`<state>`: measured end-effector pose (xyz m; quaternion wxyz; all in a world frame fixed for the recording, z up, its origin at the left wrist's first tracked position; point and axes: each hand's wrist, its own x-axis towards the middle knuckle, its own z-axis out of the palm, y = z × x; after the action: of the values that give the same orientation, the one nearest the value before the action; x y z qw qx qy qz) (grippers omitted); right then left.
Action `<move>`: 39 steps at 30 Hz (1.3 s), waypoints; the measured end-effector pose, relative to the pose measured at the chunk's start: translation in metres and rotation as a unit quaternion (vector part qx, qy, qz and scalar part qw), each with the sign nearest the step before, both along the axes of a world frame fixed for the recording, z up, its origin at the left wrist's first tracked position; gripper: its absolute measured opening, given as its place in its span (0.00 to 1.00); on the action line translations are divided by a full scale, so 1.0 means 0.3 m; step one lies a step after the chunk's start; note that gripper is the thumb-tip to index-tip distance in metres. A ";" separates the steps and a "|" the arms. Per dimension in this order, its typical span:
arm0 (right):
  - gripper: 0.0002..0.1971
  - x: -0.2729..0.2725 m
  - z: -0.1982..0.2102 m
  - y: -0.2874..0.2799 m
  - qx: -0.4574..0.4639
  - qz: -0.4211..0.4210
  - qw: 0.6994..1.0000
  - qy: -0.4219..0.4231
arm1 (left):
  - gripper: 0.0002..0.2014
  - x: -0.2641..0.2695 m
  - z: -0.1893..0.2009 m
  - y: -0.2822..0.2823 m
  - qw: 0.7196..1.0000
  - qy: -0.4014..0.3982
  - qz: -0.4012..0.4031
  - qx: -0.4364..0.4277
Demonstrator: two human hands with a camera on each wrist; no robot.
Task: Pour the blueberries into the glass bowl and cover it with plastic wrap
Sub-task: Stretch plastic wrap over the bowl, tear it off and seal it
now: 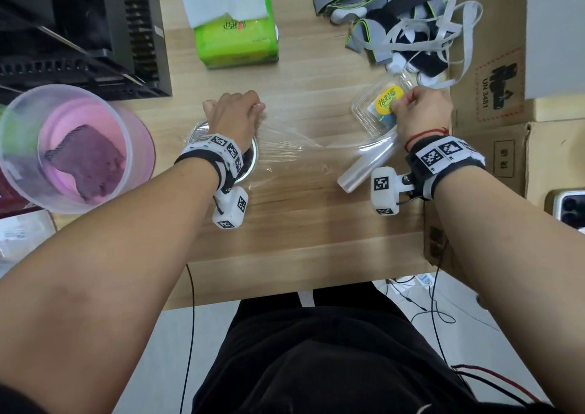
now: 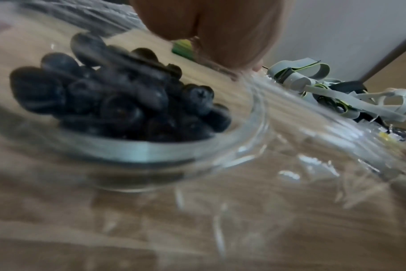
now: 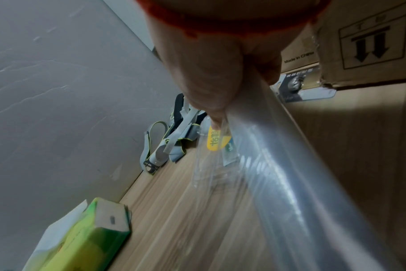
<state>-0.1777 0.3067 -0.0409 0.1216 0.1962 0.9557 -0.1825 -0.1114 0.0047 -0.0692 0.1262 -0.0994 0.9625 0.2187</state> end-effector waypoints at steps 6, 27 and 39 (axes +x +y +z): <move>0.06 0.000 0.003 -0.025 -0.004 0.054 0.998 0.011 | 0.22 -0.026 0.088 0.066 0.996 -0.021 -0.060 -0.059; 0.09 0.020 -0.029 0.027 0.030 0.053 0.998 -0.002 | 0.10 0.067 0.006 0.182 0.940 -0.215 -0.261 -0.048; 0.07 0.010 0.000 -0.007 0.023 0.085 0.996 0.003 | 0.28 0.062 0.093 0.244 0.915 -0.262 -0.307 -0.009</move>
<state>-0.1748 0.3047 -0.0409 0.1295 0.1160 0.9733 -0.1499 -0.0928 0.0780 -0.0413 0.4342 0.1459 0.8799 0.1263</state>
